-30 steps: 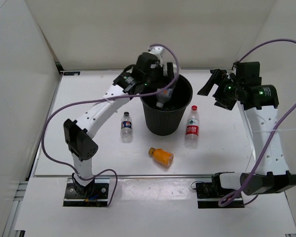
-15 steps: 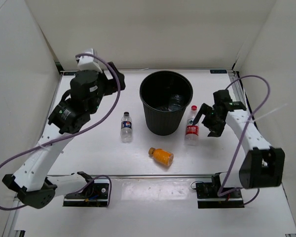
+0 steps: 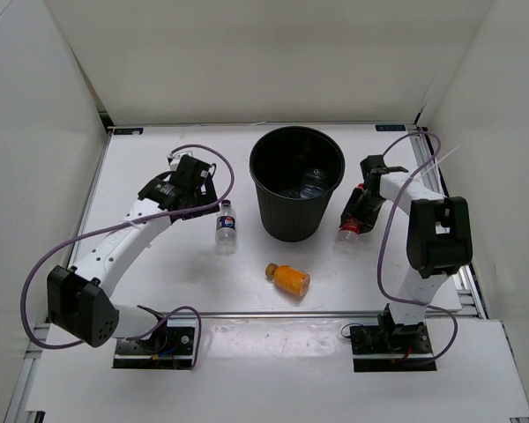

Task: Put the plastic bottles in the bin

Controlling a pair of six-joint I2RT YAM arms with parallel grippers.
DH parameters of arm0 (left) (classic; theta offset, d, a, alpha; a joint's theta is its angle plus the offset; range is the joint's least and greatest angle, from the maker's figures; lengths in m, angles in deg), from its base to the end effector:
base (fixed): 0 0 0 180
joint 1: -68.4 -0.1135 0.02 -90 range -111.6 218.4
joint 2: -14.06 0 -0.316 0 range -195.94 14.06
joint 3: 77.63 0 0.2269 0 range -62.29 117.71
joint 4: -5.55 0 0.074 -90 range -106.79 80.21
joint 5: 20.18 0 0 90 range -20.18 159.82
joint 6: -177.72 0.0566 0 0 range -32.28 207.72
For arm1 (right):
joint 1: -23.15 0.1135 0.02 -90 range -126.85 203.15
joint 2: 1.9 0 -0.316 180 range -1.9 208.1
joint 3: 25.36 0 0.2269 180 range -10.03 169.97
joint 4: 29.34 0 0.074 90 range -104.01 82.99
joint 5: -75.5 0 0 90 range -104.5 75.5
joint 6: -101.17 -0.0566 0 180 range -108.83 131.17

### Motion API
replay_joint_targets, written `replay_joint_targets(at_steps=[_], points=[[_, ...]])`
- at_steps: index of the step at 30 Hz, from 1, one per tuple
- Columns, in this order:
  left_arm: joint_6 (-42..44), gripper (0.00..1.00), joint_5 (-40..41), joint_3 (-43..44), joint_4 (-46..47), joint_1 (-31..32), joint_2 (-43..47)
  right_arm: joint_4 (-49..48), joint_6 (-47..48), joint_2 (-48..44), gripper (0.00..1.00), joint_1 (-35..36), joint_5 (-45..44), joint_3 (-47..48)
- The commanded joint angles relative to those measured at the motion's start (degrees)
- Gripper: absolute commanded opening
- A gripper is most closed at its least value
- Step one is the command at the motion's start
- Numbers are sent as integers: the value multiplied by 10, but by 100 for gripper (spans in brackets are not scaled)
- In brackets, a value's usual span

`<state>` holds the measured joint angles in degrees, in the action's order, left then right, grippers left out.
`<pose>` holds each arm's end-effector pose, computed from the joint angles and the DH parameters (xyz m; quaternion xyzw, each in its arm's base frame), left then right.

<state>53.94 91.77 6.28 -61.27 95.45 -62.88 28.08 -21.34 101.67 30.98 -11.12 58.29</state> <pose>0.2210 -0.0891 0.3395 -0.1051 0.9434 0.0293 0.3133 0.3325 0.0491 0.2160 0.2091 0.9712 0.0655 0.0933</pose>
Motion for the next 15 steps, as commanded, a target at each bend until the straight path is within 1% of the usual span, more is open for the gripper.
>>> replay_joint_targets(at_steps=[1,2,4,5,6,7,8,9,10,11,12,13,15], points=[[-15,100,-10,-4,22,-13,4,26,-8,-51,46,-18,-26,16],[-22,100,-10,-4,27,-13,-1,52,-13,-92,42,-24,-26,16],[-22,100,-23,-14,49,-13,-20,80,-33,-140,39,-24,-32,31],[-27,100,-28,-14,57,-13,-27,97,-43,-163,39,-24,-32,62],[-27,100,-35,-19,66,-13,-34,113,-53,-205,38,-24,-32,85],[-27,100,-53,-20,82,-13,-48,146,-75,-223,38,-24,-39,112],[-21,100,-63,-20,91,-13,-55,157,-83,-238,41,-24,-39,144],[-15,100,-69,-20,99,-13,-61,163,-84,-259,42,-24,-34,210],[-9,100,-81,-25,115,-13,-73,163,-84,-259,46,-12,-29,286],[-4,100,-81,-25,123,-13,-79,163,-84,-259,46,-5,-28,286],[2,100,-88,-25,128,-13,-87,169,-73,-246,47,13,-28,327],[10,100,-96,-30,128,-13,-107,175,-62,-233,47,22,-22,413],[21,100,-106,-30,128,-13,-128,175,-29,-189,51,59,-30,486]])
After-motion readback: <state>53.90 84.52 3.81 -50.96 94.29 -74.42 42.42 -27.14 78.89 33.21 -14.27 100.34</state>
